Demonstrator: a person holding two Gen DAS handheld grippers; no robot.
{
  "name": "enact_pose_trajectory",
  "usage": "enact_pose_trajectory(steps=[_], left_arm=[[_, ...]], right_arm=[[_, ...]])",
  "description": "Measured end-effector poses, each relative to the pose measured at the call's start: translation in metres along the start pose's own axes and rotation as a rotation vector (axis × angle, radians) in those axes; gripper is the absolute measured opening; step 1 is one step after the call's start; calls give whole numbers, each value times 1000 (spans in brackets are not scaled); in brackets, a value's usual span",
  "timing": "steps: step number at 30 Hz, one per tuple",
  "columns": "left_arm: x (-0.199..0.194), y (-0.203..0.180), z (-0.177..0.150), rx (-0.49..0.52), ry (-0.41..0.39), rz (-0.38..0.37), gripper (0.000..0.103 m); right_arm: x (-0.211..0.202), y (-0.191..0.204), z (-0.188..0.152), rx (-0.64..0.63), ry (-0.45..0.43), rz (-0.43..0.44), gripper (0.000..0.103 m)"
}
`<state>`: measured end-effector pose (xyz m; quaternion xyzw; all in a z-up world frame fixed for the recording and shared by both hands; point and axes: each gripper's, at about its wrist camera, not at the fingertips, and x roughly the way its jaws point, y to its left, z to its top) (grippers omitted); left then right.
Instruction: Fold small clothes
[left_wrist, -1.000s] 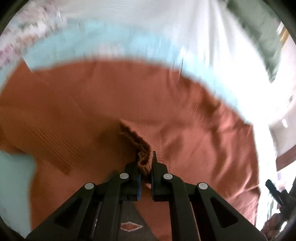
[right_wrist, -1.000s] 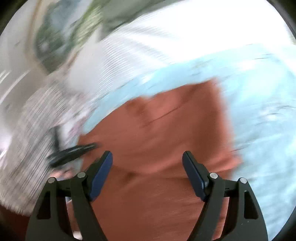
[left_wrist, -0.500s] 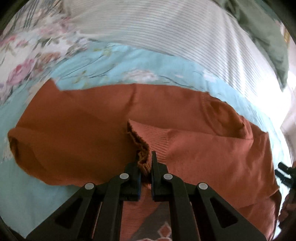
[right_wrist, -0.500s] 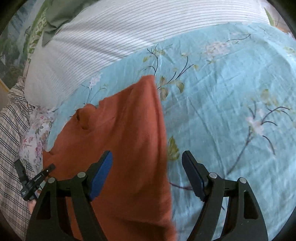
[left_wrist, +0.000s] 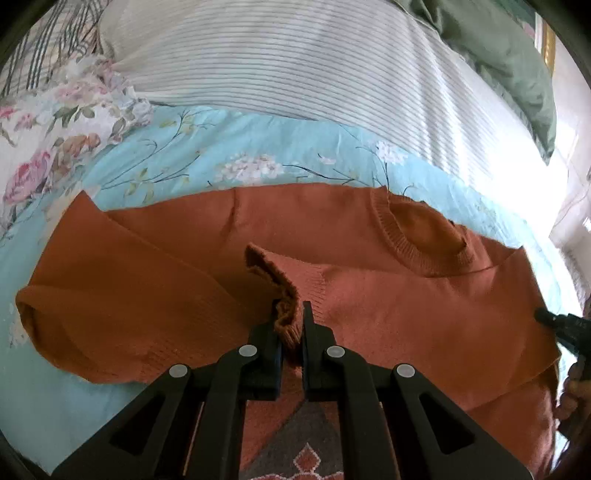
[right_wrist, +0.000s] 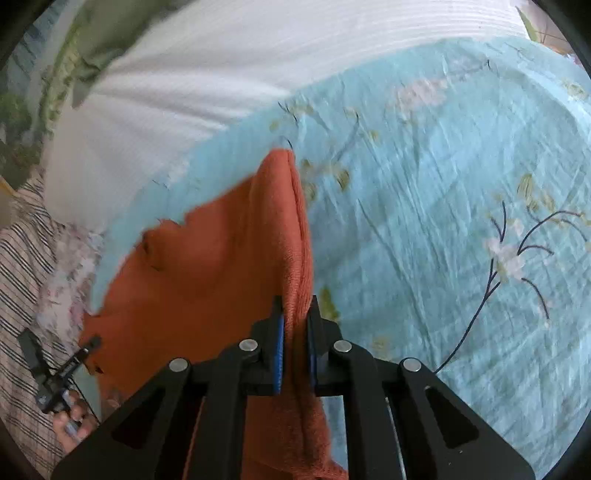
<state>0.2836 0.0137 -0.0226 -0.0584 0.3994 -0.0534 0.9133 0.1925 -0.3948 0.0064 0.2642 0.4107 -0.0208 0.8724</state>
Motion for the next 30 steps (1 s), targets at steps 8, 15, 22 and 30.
enact_pose_trajectory(steps=[8,15,22,30], left_arm=[[-8,28,-13,-55,45,-21,15],[-55,57,-29,17,-4,39,44],[-49,46,-35,219,24,55,73],[-10,18,-46,400,64,152,71]], right_arm=[[-28,14,-13,-38,-62,-74,47],[-50,49,-55,-78,-49,57,60],[-33,96,-103,-113,69,189,65],[-16,114,-131,-105,152,221,67]])
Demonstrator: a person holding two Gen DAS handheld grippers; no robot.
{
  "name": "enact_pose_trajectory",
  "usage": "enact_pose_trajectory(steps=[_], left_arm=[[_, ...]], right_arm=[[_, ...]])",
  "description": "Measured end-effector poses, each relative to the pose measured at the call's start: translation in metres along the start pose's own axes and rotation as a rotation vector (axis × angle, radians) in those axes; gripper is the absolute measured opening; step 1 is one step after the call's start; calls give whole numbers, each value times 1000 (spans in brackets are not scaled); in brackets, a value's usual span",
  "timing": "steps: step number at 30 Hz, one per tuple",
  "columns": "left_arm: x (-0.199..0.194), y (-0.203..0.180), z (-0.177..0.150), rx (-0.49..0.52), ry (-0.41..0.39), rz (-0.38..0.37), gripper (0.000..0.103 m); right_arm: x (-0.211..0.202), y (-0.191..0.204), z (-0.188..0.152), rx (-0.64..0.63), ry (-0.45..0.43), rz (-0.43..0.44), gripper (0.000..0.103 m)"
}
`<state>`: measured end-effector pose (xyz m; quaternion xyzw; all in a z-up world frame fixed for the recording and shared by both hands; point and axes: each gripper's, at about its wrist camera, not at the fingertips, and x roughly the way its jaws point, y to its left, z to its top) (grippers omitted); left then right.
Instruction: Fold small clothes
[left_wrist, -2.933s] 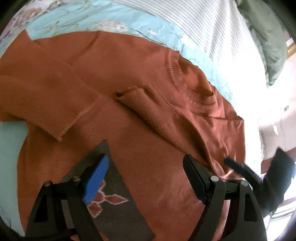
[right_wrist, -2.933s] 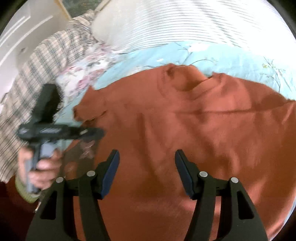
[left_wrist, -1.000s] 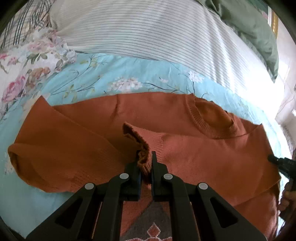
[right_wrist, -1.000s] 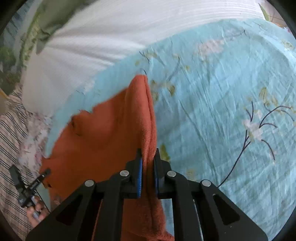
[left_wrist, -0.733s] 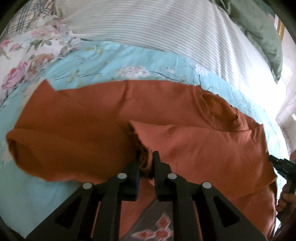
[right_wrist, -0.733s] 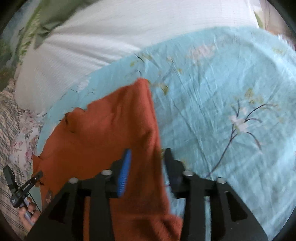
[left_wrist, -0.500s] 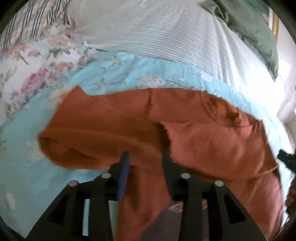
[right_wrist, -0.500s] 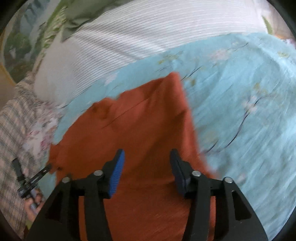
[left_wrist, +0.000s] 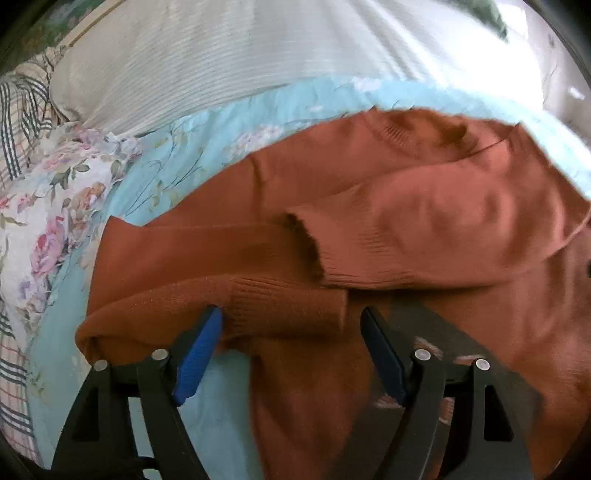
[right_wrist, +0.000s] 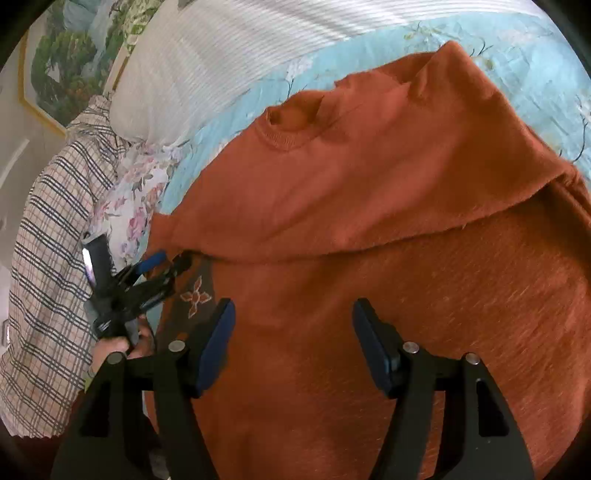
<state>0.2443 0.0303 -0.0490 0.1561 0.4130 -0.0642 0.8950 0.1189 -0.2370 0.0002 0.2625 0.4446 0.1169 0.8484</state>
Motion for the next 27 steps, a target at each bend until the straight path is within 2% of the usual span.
enact_pose_trajectory(steps=[1,2,3,4,6,8,13,17,22,27], left_arm=[[3,3,0,-16,3,19,52],[5,13,1,-67,6,8,36],[3,20,1,-107,2,-7,26],[0,32,1,-166,-10,-26,9],[-15,56,0,-287,-54,-94,8],[-30,72,-2,-365,-97,-126,7],[-64,83,3,-446,-177,-176,7],[-91,83,26,-492,-253,-239,7],[-106,29,64,-435,-291,-347,7],[-87,-70,99,-302,-258,-435,7]], right_arm=[[1,2,-1,-3,2,1,67],[0,3,-2,-8,1,0,67],[-1,5,-4,-10,0,0,67],[-2,5,-4,-10,-2,4,67],[-1,3,-6,-4,0,16,67],[0,2,-7,-1,2,19,67],[-10,2,-7,4,-20,50,67],[-28,-4,-3,2,-68,38,67],[-58,-27,3,43,-160,13,67],[-81,-57,5,114,-220,-8,67]])
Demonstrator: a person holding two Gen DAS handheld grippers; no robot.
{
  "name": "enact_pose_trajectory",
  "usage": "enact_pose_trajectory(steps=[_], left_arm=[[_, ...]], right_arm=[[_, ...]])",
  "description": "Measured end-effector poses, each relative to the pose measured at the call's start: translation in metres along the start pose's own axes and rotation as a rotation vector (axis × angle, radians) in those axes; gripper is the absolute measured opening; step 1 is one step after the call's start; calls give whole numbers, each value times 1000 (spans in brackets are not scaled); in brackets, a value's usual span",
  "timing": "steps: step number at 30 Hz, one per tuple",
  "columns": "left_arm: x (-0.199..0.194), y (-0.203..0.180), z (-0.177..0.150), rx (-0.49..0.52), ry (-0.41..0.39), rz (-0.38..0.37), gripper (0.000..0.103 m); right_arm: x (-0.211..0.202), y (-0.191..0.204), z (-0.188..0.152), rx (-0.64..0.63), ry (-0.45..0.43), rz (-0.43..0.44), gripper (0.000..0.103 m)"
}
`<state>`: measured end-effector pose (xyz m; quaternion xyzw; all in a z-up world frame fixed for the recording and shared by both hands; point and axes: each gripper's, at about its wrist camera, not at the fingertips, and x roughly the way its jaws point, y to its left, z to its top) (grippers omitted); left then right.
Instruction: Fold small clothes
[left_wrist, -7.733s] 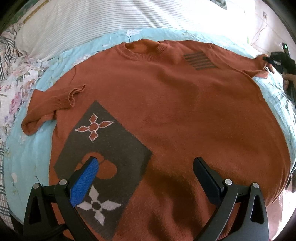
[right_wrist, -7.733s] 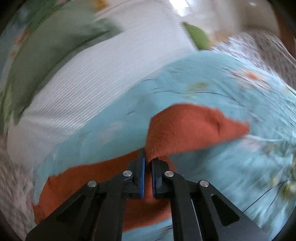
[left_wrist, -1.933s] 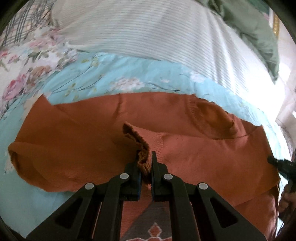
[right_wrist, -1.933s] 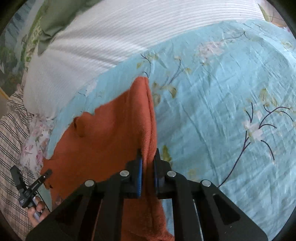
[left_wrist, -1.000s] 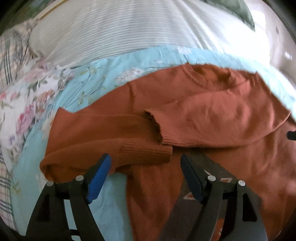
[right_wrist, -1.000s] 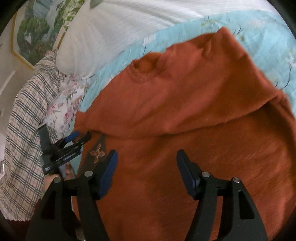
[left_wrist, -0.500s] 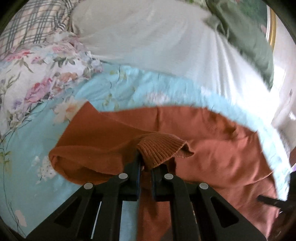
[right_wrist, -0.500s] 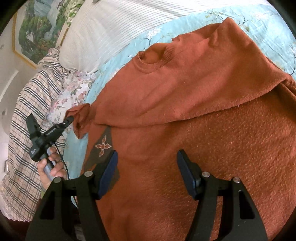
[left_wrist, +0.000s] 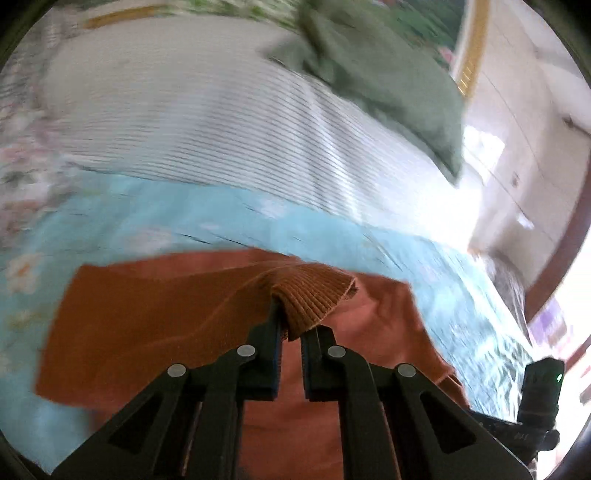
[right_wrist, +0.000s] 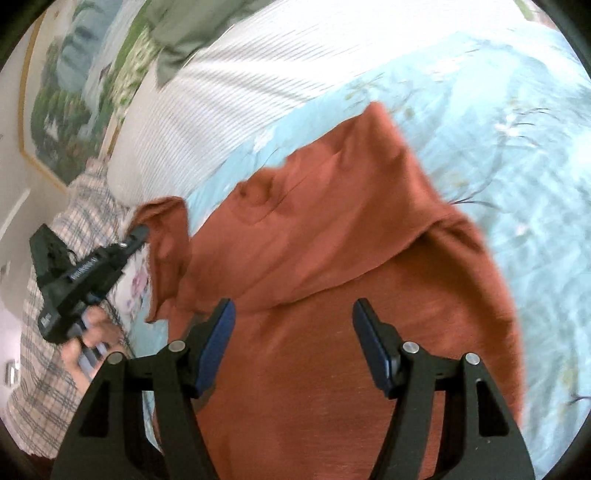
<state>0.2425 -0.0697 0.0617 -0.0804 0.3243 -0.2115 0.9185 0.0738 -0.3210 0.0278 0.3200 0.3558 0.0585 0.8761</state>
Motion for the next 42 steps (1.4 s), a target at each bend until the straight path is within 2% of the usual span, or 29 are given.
enact_pose_trajectory(steps=[6,10,12,14,16,19,22,24,27,29,31,33,35,36,37,39,42], left_arm=[[73,-66,-25,87,92,-41,7],[113,-78,-46,146,169,-5,8],[123,-77,-57,161,216,7,16],[117,-70,-64,142,238,-6,41],[101,-61,-70,132,220,-12,57],[68,-43,-77,133,184,8,59],[34,-8,-85,94,161,59,59],[14,23,-90,49,141,141,59],[-11,76,-92,-28,109,321,58],[-23,118,-91,-115,96,420,58],[-23,145,-92,-166,123,465,58],[-19,165,-93,-213,150,464,57],[-11,168,-92,-210,165,441,57],[-6,168,-91,-203,171,446,57],[-1,169,-90,-197,178,458,56],[8,169,-86,-184,189,451,52],[0,165,-89,-170,167,413,49]], right_arm=[[-20,-22,4,42,-25,-24,67],[-20,-25,6,57,-26,-25,67],[-18,-22,8,51,-24,-19,67],[-10,-15,12,35,-12,-11,67],[-1,-7,15,16,9,0,67],[22,7,21,-23,57,21,67],[48,14,27,-35,99,28,67],[65,14,33,-22,106,-2,67],[82,13,45,-10,99,-39,67],[99,12,54,-3,117,-60,67],[117,9,62,18,136,-77,67],[130,11,70,29,126,-58,66],[139,18,77,16,121,-27,34],[142,22,79,0,129,-23,5],[144,28,82,-9,131,-18,6],[128,44,88,-49,80,6,6],[84,69,98,-133,-58,32,6]])
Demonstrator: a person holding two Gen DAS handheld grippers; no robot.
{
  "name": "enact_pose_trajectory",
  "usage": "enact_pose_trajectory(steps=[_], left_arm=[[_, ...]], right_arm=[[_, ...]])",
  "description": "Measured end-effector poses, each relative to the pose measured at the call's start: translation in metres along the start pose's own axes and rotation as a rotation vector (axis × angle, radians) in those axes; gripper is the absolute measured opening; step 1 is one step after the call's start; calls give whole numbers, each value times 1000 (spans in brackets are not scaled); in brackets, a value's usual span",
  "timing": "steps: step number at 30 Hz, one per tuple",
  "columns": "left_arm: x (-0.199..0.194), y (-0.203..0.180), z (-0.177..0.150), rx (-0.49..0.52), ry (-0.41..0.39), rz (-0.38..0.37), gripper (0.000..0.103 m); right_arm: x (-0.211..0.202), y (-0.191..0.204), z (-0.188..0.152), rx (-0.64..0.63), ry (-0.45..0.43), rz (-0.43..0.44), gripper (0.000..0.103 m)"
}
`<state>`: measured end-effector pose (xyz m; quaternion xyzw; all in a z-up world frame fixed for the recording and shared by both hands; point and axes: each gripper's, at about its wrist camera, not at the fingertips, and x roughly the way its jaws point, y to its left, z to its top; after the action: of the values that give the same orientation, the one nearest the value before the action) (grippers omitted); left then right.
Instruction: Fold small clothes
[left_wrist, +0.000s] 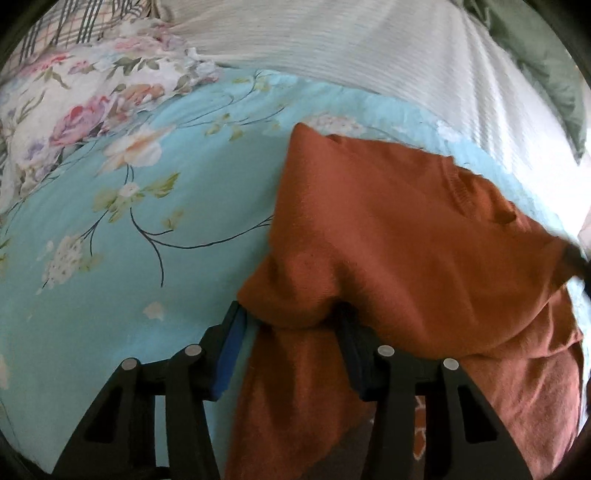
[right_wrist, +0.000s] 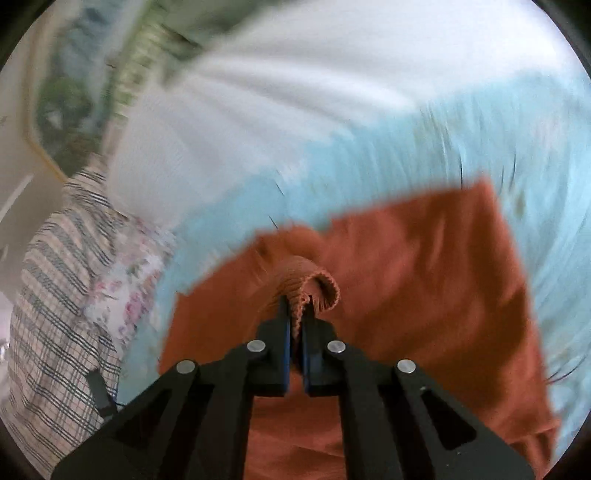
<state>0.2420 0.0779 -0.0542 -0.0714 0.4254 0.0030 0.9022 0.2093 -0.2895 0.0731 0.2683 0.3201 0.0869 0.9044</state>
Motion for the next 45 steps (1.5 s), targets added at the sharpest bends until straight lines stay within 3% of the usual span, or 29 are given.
enact_pose_trajectory(steps=[2,5,9,10,11,13,16,22,24,26,29,31,32,35,36,40,45], left_arm=[[-6,5,-7,5,-13,-64,50],[-9,1,-12,38,-7,-79,50],[0,-11,-7,78,13,10,49],[3,-13,-5,78,15,38,43],[5,-13,-3,73,11,64,37],[5,-6,1,19,-9,81,37],[-1,12,-5,-83,-31,48,37],[-4,15,-7,-98,-38,18,37],[-4,19,-8,-118,-41,-2,37],[-5,20,-10,-126,-44,-11,37],[-4,19,-9,-126,-45,-6,37],[-3,18,-9,-123,-45,0,37],[-3,18,-9,-123,-47,2,38],[-2,21,-8,-132,-46,-11,39],[-3,23,-8,-141,-46,-23,39],[-4,25,-9,-149,-51,-46,39],[-20,25,-14,-149,-55,-77,37]], right_arm=[[-21,3,9,-14,-57,-6,6],[-28,-7,15,10,-55,-34,6],[-24,-18,15,60,-42,-42,6],[-27,-17,15,59,-53,-34,6],[-33,-14,15,49,-70,-26,6],[-42,-12,14,23,-98,-42,6],[-37,-32,8,22,-75,-115,6],[7,-83,-23,97,101,-279,6],[0,-84,-28,110,77,-343,14],[-19,-75,-27,101,-6,-424,15],[-22,-50,-24,24,-39,-362,18],[-3,-36,-23,-37,32,-279,40],[11,-34,-25,-48,76,-251,43],[35,-50,-29,-44,151,-333,38],[31,-56,-30,-19,135,-330,31],[-18,-68,-31,58,29,-413,38],[-77,-76,-50,96,21,-300,51]])
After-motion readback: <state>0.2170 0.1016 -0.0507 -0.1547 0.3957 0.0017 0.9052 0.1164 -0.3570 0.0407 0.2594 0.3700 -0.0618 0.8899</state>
